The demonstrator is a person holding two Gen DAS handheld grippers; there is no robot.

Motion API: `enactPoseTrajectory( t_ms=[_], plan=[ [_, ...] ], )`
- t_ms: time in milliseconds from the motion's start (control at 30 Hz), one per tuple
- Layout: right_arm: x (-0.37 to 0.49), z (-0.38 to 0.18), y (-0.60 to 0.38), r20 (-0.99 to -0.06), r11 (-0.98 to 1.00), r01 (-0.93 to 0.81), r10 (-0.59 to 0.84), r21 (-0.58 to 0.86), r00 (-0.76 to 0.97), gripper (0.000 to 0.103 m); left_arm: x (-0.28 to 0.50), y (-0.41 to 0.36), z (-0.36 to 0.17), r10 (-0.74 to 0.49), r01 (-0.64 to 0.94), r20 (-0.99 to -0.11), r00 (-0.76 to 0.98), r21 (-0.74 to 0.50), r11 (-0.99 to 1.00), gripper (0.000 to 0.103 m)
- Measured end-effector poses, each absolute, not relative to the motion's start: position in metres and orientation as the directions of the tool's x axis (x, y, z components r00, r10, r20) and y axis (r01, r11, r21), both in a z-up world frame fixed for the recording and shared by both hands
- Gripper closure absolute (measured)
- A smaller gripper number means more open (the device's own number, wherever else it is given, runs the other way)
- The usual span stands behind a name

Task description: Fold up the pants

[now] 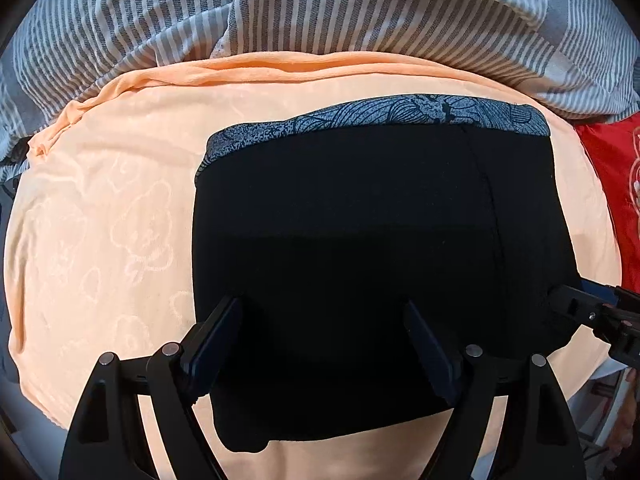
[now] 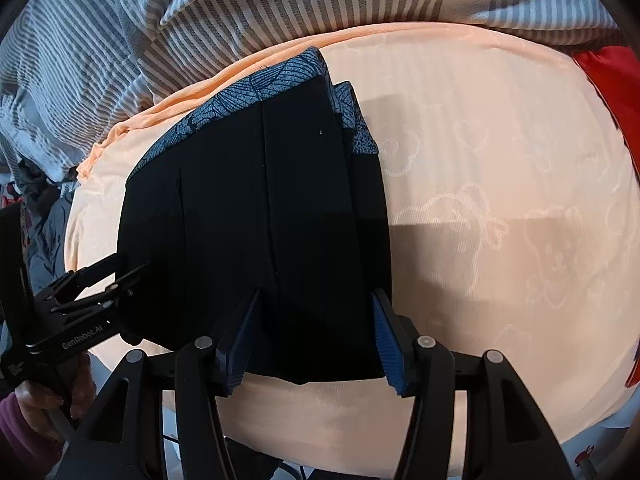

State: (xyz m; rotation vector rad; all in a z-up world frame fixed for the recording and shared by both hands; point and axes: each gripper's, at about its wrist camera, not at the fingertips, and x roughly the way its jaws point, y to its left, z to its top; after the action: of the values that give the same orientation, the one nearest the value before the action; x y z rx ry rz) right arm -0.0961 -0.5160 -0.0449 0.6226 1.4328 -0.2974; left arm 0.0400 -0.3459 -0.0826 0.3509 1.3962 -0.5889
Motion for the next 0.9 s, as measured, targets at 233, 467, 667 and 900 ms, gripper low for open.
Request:
enactPoseTrajectory(
  t_ms=[233,467,667,900],
  plan=[
    [-0.093,-0.033,-0.512,-0.982,0.823,0.539,0.123,0.183,0.146,0.044,0.04,-0.342,-0.079,-0.194,0.567,-0.979,0.064,-0.124,0.814,0.019],
    [-0.084,0.0,-0.497,-0.957,0.868,0.438,0.128,0.236,0.261,0.051,0.039,-0.338,-0.078,-0.202,0.562,-0.978,0.058,-0.135,0.816,0.019],
    [-0.083,-0.027,-0.487,-0.964,0.866,0.43,0.2,0.257,0.173,0.052,0.043,-0.333,-0.074,-0.204,0.554,-0.977,0.067,-0.133,0.822,0.019],
    [-0.09,-0.018,-0.507,-0.95,0.833,0.461,0.233,0.306,0.209,0.05,0.065,-0.303,-0.067,-0.247,0.516,-0.968,0.054,-0.184,0.836,0.019]
  ],
)
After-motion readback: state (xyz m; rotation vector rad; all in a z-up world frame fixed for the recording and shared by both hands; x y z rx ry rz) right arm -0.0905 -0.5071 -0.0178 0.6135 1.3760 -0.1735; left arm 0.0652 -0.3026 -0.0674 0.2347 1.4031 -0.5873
